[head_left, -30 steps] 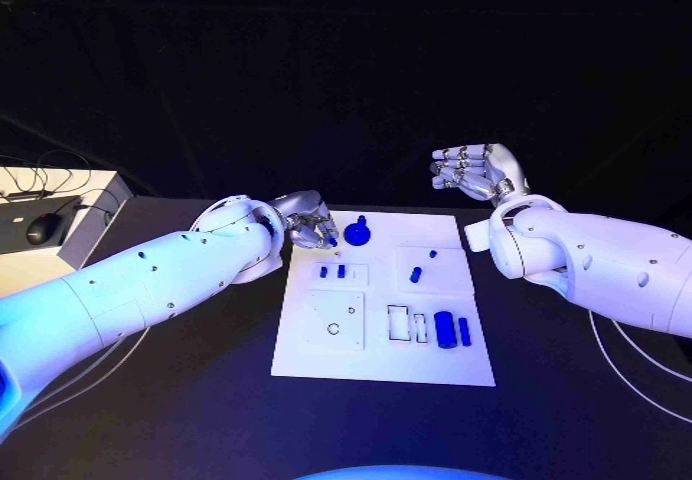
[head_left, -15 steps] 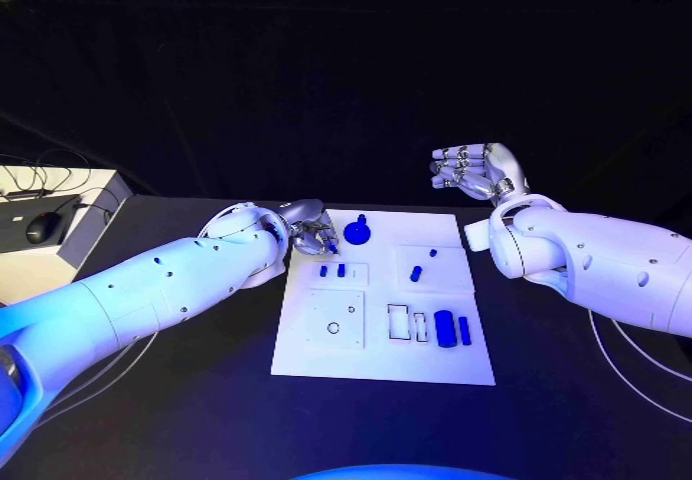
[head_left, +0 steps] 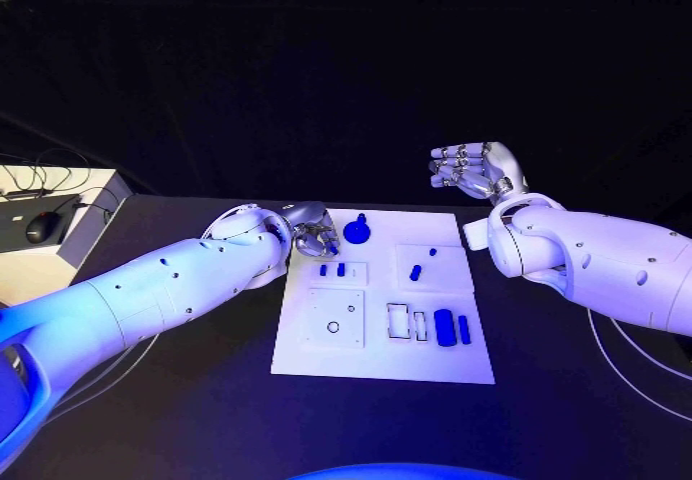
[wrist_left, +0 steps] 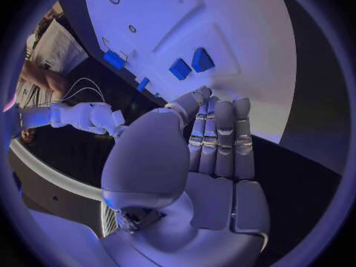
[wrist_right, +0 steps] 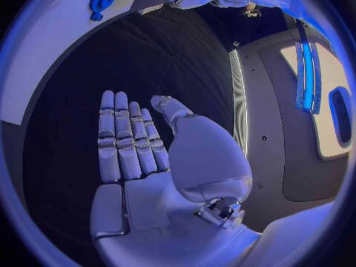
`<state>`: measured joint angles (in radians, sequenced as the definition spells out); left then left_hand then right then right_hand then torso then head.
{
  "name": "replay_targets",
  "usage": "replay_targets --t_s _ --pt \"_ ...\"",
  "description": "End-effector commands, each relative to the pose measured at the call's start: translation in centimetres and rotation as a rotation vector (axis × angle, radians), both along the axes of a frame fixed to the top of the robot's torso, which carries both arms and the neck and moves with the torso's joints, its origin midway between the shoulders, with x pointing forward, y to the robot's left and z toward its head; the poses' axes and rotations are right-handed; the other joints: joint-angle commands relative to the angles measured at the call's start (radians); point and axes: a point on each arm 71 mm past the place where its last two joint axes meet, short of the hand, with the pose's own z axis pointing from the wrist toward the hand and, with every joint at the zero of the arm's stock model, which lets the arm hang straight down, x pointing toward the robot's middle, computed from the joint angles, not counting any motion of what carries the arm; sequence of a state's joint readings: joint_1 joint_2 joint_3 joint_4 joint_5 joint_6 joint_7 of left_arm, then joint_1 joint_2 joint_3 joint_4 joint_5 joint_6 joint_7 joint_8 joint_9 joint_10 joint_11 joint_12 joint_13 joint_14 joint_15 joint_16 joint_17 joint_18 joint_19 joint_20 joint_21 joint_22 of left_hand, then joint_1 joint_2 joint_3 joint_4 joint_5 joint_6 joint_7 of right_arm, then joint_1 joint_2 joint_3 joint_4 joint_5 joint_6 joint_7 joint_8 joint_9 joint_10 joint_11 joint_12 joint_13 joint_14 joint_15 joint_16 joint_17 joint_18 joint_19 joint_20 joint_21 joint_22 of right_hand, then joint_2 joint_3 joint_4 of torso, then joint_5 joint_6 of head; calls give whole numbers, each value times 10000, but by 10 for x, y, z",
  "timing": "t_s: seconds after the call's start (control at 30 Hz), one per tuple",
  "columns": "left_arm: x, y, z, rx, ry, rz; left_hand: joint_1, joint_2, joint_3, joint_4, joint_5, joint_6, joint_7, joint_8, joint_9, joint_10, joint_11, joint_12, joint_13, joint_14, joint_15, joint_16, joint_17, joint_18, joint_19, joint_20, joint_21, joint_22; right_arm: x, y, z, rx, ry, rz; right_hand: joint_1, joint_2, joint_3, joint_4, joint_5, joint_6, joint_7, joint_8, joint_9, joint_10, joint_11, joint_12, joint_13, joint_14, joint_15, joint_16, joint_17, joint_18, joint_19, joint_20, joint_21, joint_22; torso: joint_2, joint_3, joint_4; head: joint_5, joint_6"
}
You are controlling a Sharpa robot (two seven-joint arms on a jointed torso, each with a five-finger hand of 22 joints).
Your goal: Assemble the parts on the task board
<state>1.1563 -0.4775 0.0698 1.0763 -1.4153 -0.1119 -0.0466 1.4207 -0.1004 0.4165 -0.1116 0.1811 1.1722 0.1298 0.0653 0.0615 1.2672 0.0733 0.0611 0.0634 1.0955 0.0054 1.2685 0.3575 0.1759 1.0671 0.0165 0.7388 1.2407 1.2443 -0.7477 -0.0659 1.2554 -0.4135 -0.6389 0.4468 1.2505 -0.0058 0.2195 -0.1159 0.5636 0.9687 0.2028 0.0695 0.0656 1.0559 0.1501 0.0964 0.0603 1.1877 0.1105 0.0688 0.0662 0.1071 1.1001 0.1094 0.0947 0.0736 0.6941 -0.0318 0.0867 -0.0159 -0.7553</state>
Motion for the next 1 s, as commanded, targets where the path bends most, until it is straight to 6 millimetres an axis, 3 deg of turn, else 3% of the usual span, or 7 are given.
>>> replay_targets --t_s 0.03,1.0 --pt "-1 -3 -1 61 -2 -72 74 13 11 37 -23 36 29 -37 15 -30 2 -4 -8 82 1 -69 9 104 61 26 -25 11 0 2 0 -42 -65 199 -65 -62 -24 -14 64 23 31 -9 0 37 19 -31 -10 -55 32 -57 -15 -91 -66 9 50 -11 1 0 -1 10 -6" --pt "0 -11 -10 357 386 -85 111 45 10 57 -39 6 41 -32 18 -50 10 1 -4 59 7 -64 110 89 115 -8 -42 18 0 3 0 -38 -51 224 -76 -48 -33 -36 64 22 31 -8 0 29 21 -20 -10 -67 35 -58 -15 -89 -75 16 41 -12 12 -1 -8 -6 -27"
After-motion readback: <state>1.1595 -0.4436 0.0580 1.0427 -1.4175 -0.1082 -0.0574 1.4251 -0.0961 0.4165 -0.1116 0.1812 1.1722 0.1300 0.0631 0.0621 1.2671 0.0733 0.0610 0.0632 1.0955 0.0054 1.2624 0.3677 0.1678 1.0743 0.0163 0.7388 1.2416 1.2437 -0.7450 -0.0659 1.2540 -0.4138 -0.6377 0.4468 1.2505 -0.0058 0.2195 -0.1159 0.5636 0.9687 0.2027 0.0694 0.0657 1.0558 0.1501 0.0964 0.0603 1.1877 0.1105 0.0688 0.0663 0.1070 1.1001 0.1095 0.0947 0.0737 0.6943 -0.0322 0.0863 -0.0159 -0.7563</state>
